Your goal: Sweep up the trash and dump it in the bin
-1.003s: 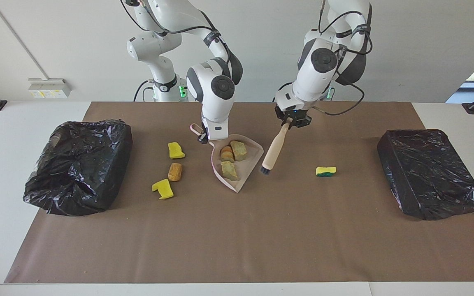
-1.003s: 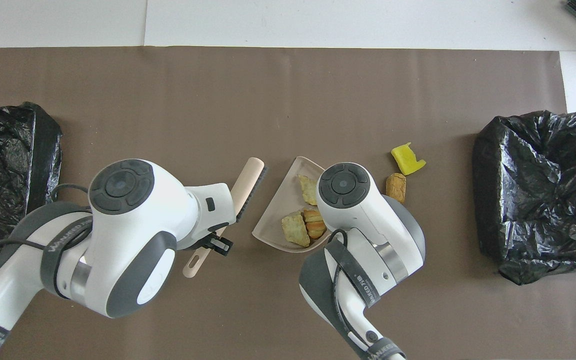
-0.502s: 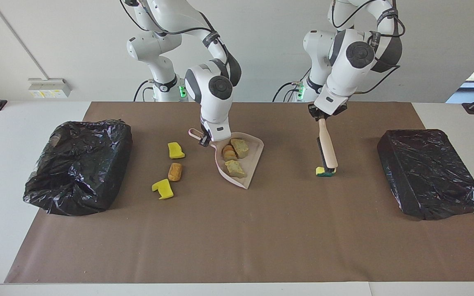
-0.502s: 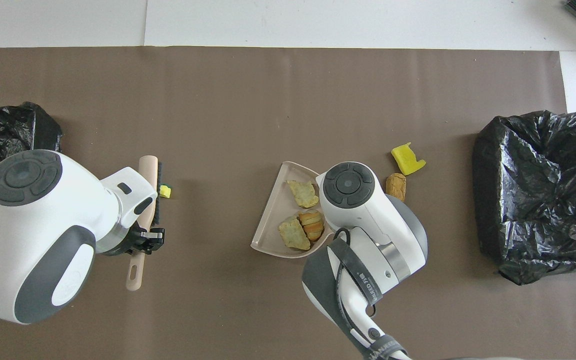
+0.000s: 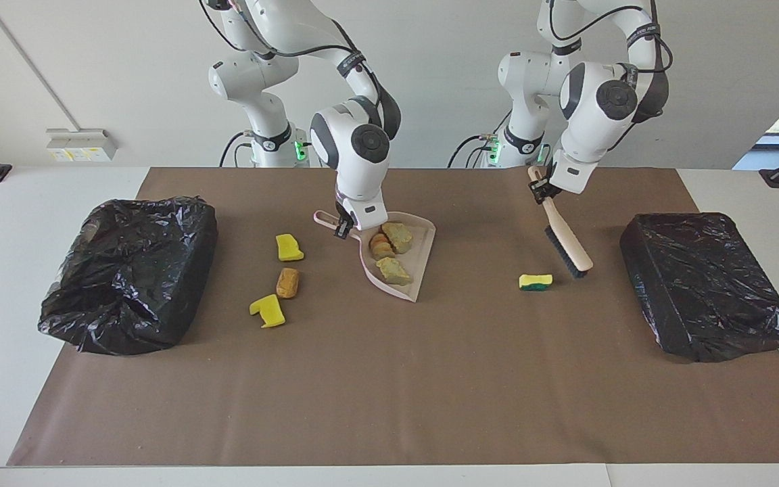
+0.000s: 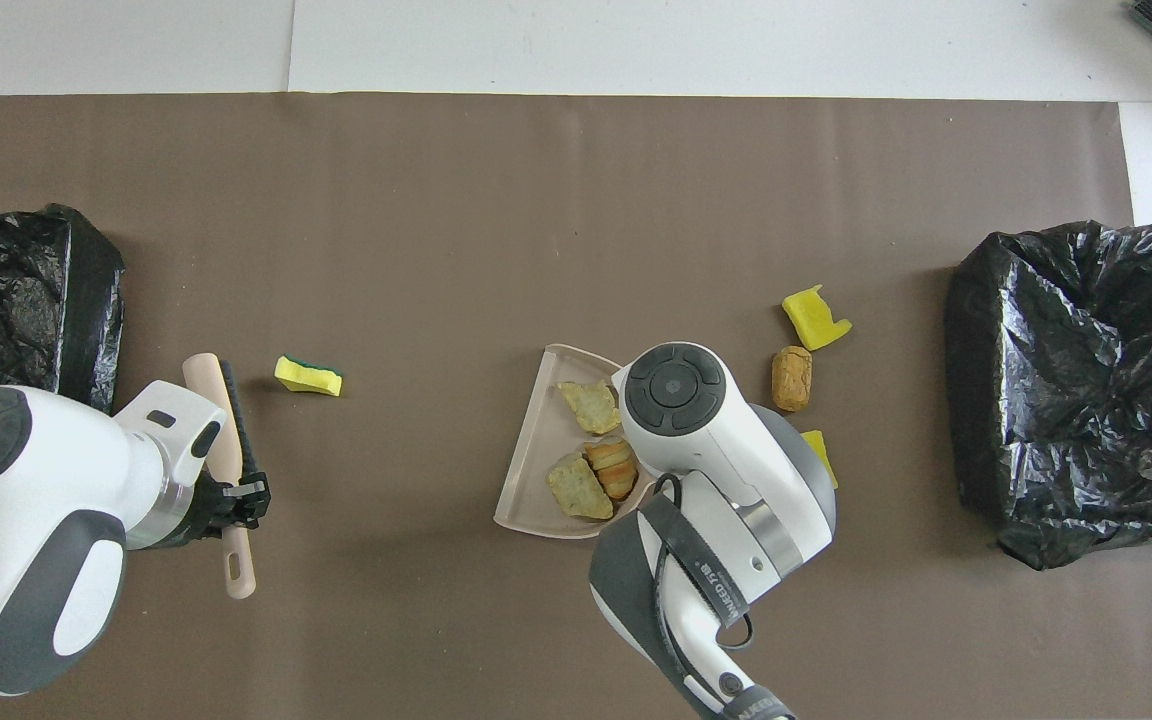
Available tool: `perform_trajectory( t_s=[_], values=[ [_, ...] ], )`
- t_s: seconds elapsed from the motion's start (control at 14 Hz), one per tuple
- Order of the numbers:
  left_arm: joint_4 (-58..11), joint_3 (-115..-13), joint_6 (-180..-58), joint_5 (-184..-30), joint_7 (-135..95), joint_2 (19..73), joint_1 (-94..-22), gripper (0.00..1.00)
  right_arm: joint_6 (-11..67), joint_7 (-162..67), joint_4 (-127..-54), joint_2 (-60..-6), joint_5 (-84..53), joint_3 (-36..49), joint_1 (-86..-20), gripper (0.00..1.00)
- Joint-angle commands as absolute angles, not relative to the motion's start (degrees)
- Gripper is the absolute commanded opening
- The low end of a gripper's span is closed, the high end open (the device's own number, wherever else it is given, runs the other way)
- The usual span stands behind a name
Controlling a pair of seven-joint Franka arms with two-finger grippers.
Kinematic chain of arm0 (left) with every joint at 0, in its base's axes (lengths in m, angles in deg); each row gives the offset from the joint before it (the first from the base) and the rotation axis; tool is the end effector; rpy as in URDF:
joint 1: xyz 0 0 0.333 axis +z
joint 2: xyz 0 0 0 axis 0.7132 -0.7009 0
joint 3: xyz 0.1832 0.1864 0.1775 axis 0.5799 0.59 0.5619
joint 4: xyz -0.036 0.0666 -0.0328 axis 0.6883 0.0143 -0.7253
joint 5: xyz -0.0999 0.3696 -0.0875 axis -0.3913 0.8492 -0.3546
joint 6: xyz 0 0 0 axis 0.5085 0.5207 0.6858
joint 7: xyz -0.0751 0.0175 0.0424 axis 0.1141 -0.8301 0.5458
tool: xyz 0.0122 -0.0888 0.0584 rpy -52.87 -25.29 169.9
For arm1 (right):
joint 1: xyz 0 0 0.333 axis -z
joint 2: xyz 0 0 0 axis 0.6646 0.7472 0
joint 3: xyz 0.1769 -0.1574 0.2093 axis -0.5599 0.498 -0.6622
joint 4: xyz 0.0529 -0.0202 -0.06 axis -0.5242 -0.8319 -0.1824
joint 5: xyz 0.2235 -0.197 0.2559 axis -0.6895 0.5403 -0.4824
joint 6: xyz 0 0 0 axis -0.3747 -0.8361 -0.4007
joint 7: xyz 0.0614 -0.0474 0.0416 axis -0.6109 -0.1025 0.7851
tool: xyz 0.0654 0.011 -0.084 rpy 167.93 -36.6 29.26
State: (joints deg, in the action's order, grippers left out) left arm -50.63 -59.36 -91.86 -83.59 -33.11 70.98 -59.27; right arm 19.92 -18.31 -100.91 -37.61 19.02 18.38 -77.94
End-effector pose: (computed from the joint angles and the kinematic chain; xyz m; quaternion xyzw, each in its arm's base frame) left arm 0.4269 -0.0915 0.4107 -0.9846 -0.1509 0.0869 0.0139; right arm 0.4764 0.2931 0.3500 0.8038 0.5780 -0.1372 0.0299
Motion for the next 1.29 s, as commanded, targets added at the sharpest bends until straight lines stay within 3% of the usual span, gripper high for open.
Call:
perform_trajectory(
  t_s=[0.0,0.14,0.36,0.79,1.22],
  values=[
    [-50.6,-60.1,-100.4,-82.9,-32.0,65.3,-58.4,0.00,17.4,-18.3,-101.9,-39.4,19.2,18.2,-79.5,0.00],
    [-49.2,-60.1,-104.5,-82.9,-24.8,61.5,-58.4,0.00,15.6,-18.3,-101.4,-39.5,19.6,18.0,-79.7,0.00],
    [-49.5,-60.3,-103.2,-82.9,-15.9,61.3,-59.4,0.00,15.4,-21.8,-102.1,-40.2,20.0,18.0,-81.0,0.00],
    [-50.2,-60.6,-96.7,-83.0,1.4,63.2,-68.3,0.00,14.5,-30.6,-102.8,-40.9,20.9,18.0,-81.8,0.00],
    [-50.1,-60.6,-96.3,-86.6,1.1,63.8,-80.6,0.00,12.8,-30.8,-102.7,-41.0,21.0,18.0,-81.8,0.00]
  ],
)
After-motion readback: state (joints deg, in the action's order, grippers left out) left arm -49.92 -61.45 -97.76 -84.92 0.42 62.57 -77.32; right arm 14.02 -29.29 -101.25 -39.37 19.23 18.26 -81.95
